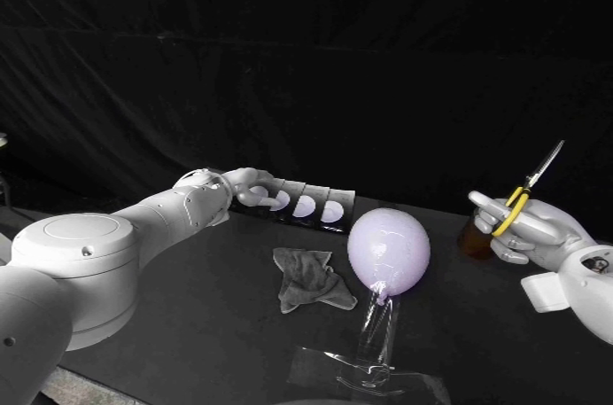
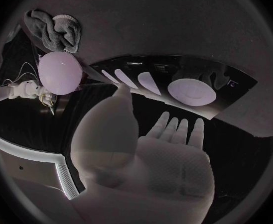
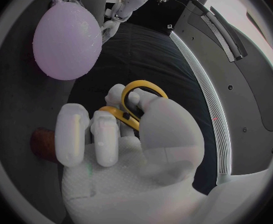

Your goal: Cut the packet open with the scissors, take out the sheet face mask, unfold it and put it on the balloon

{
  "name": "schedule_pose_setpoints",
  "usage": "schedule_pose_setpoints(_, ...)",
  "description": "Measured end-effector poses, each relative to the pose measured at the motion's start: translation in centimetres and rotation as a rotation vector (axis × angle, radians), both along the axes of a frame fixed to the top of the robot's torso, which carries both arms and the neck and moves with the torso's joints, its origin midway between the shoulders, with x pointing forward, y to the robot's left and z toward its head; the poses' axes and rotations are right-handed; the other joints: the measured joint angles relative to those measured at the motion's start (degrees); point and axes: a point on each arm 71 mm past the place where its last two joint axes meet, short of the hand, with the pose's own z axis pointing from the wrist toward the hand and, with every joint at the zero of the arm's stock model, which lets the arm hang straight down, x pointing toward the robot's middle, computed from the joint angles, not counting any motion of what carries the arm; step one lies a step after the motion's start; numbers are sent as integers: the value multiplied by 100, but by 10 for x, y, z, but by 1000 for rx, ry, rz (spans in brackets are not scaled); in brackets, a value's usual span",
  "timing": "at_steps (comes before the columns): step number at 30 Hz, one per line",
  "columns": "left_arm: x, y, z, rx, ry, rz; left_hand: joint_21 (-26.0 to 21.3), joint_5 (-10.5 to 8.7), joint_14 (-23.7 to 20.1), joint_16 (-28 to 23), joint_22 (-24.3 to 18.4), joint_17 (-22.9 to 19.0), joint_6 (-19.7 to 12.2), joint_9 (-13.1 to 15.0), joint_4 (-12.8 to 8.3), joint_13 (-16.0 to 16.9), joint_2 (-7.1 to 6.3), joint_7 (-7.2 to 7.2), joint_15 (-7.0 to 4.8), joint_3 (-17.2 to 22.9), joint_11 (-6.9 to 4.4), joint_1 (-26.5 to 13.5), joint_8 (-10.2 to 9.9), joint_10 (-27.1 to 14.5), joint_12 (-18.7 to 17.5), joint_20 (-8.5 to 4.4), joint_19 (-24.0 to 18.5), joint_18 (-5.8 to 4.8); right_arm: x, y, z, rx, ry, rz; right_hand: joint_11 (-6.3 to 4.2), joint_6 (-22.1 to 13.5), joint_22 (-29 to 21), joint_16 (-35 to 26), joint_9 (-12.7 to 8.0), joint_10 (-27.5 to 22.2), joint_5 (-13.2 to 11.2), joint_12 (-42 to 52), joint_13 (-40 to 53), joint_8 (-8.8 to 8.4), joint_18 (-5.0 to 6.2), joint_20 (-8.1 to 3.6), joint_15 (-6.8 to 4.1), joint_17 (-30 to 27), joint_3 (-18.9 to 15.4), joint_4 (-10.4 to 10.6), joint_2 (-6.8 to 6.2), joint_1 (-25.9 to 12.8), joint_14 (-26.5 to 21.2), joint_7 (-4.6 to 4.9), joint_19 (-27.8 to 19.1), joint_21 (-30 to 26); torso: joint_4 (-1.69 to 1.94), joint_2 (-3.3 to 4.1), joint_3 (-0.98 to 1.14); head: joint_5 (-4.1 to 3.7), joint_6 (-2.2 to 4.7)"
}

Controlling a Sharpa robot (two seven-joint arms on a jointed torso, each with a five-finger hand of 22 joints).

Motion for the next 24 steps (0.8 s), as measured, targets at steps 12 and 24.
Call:
schedule_pose_setpoints(12,-2,-2,-3,-21,2,-21,1,0,81,1,0,16,0,-14,-9,0,875,0,81,486,153,-338,0,49,0,0,0,184,-1,0,0,-4,-3,5,0,28,4,-11,-617,0,0,0,2,74,-1,0,0,5,-2,0,-7,22,0,28,0,0,4,-1,4,-10,-12)
schedule_pose_setpoints(24,-5,1,-7,-22,10,-18,1,0,81,1,-1,-1,-84,-56,-9,0,935,-20,81,578,195,-337,-22,7,0,23,-24,271,-1,1,0,-6,-6,12,0,29,4,-19,-498,0,0,0,-2,17,-1,0,9,4,-10,-6,23,53,-7,29,0,0,5,5,4,-3,-34)
